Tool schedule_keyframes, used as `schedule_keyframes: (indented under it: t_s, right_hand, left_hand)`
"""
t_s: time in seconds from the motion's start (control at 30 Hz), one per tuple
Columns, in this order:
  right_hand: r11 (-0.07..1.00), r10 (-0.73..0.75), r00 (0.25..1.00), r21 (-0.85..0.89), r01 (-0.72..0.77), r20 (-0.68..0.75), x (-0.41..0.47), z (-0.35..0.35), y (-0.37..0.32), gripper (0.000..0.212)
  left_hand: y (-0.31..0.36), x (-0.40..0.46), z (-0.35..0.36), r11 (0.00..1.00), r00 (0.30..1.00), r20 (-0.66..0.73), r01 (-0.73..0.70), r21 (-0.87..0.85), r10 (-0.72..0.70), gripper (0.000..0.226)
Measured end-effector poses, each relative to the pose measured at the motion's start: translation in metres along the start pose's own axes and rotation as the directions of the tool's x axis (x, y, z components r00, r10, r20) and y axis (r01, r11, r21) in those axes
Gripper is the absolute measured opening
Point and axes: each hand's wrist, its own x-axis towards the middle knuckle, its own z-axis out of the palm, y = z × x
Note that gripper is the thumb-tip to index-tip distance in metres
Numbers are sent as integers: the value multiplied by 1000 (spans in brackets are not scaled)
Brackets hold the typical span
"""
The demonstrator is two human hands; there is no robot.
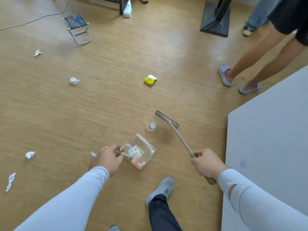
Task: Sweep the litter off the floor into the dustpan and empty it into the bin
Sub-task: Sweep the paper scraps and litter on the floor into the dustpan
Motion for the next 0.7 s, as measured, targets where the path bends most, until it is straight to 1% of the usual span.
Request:
schedule_keyframes:
  t_s: [0.03, 0.13, 0.23, 0.3, 0.37, 0.4, 0.47, 0.53, 0.63, 0.7]
  right_hand:
    - [1000, -2, 1000, -31, 2, 2, 14, -1, -7, 38]
    - [988, -5, 1000, -153, 6, 11, 39, 3, -25, 35]
    - [939, -7, 999, -344, 24, 50, 45, 10, -29, 31]
    - [882, 1, 993, -467, 55, 119, 36, 3, -25, 30]
    - [848, 38, 977, -524, 78, 208, 25, -24, -22, 29]
    - [853, 56, 970, -517, 77, 237, 19, -44, -20, 30]
    - [902, 91, 960, -431, 33, 265, 5, -82, -11, 33]
    - [925, 118, 959, -381, -11, 259, -11, -100, 1, 38]
    - [917, 104, 974, -397, -16, 202, -36, -88, 9, 39]
    - [935, 81, 986, -354, -24, 146, -53, -72, 5, 38]
  left_hand:
    - [5, 5, 1, 1000, 1000, -2, 0, 10, 0, 21]
    - [15, 19, 2, 999, 1000, -7, -8, 33, 8, 20]
    - [17, 25, 1, 999, 1000, -14, 2, 37, -2, 18]
    - [14, 30, 0, 999, 1000, -16, 11, 39, -10, 18]
    - [13, 34, -4, 999, 1000, -13, 16, 47, -16, 20]
    - [12, 36, -5, 999, 1000, -11, 18, 49, -18, 20]
    - [10, 38, -9, 999, 1000, -8, 13, 42, -13, 21]
    - [6, 37, -12, 999, 1000, -1, -1, 43, 1, 22]
    - [-12, 28, -16, 1000, 1000, 14, -16, 15, 16, 24]
    - [-33, 16, -18, 1000, 1000, 16, -5, -16, 6, 27]
